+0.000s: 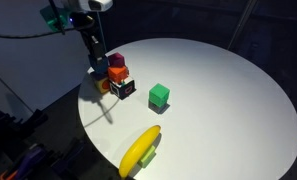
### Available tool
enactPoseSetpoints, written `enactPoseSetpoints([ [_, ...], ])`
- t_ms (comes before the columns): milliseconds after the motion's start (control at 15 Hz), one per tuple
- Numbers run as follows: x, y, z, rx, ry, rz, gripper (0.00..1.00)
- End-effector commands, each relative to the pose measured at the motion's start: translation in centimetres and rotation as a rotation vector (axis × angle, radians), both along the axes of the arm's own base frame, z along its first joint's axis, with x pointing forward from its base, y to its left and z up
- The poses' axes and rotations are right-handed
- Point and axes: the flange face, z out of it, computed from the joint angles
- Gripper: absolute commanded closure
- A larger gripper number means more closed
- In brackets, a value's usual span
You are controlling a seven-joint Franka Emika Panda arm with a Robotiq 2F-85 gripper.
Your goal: Put the blue block on the table
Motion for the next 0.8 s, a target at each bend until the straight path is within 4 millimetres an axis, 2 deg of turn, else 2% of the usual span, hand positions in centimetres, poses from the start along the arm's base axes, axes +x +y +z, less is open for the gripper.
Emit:
enactPoseSetpoints([
  [0, -2.2, -0.9, 1.8, -0.027, 0.005, 0.012, 0.7],
  [467, -4.7, -2.8, 2.6, -0.062, 0.009, 0.029, 0.7],
  [733, -5.8, -4.3, 1.9, -0.055, 0.024, 0.008, 0.7],
])
